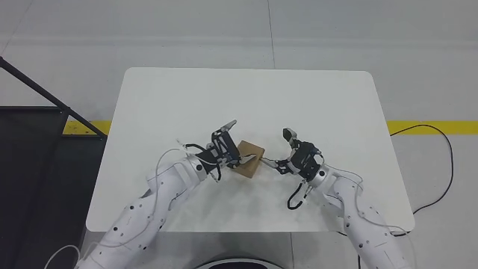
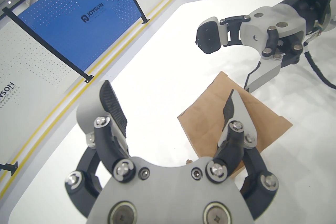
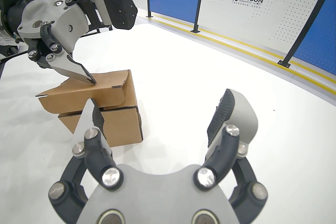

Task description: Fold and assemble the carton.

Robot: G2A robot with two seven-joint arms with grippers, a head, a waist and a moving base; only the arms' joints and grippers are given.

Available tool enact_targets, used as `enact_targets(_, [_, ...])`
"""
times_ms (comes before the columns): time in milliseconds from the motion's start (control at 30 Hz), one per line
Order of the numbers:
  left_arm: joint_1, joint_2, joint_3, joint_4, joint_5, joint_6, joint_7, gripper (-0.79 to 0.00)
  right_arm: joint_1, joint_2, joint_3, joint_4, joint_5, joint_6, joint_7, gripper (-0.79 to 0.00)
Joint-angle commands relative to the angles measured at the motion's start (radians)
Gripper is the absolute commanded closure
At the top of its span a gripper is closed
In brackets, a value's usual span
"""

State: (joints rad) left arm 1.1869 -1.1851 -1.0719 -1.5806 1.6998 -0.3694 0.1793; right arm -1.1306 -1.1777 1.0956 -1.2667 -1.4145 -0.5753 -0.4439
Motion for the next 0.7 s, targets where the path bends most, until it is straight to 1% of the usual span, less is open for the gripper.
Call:
enact_targets(0, [0.002, 0.001, -0.008, -0.001, 0.0, 0.001, 0.0, -0.785, 0.0, 0.0, 0.0, 0.001, -0.001, -0.001, -0.001, -0.785])
enact_targets(333, [0.02, 0.007, -0.034, -0.005, 0.007, -0.021, -0.022, -0.785, 0.003, 0.0, 0.004, -0.006, -0.007, -0.005, 0.004, -0.785])
enact_targets(667, [0.047, 0.013, -0.066, -0.009, -0.004, -0.018, -0.017, -0.785, -0.004, 0.002, 0.013, -0.011, -0.008, -0.005, 0.007, -0.785])
